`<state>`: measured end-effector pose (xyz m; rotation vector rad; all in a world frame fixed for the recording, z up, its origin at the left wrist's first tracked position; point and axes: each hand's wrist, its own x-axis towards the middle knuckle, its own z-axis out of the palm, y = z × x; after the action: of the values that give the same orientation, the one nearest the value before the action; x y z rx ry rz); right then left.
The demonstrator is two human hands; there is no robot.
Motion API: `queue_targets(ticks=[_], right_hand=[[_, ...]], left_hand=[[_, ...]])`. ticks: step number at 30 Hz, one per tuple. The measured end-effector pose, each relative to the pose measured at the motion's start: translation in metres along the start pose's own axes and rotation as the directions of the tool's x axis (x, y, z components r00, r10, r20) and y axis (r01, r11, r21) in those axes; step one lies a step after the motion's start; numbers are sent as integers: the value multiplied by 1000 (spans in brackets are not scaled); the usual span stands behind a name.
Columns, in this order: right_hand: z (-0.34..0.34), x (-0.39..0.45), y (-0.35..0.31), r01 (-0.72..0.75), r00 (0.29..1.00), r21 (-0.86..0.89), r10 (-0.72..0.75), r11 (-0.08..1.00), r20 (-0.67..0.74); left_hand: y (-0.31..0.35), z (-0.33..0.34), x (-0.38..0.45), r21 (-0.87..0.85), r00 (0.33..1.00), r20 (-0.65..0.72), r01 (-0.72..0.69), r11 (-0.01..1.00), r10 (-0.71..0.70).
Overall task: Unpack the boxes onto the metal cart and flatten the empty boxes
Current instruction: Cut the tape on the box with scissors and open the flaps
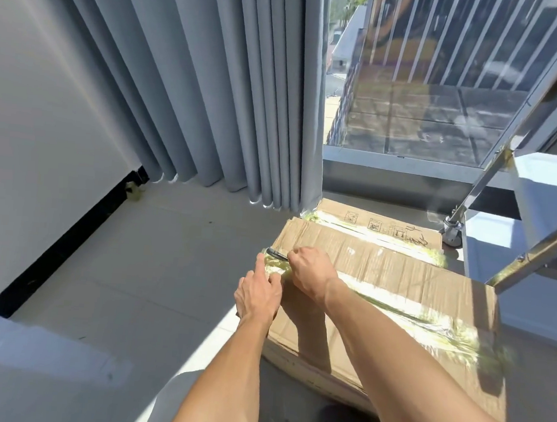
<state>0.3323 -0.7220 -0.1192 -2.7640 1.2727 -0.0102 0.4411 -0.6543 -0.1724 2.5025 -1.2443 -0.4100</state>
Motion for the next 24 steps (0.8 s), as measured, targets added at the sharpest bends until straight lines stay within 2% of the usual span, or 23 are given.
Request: queue_targets(ticks=[6,12,18,24], right_hand=[[-6,-2,-5,-6,1000,-15,6,1000,-21],[-5,-31,14,-104,992,-82,109,991,59],[-1,-32,14,-62,997,-161,70,985,41],[-11,-44,40,123,991,-271,-103,955,85]], left_hand=[[-1,4,-2,35,999,-27,-20,999,21],[1,5,-3,92,1000,-24,-5,996,8],[-1,16,0,140,998,-66,-9,990,18],[7,19,-2,153,996,-86,-21,988,35]])
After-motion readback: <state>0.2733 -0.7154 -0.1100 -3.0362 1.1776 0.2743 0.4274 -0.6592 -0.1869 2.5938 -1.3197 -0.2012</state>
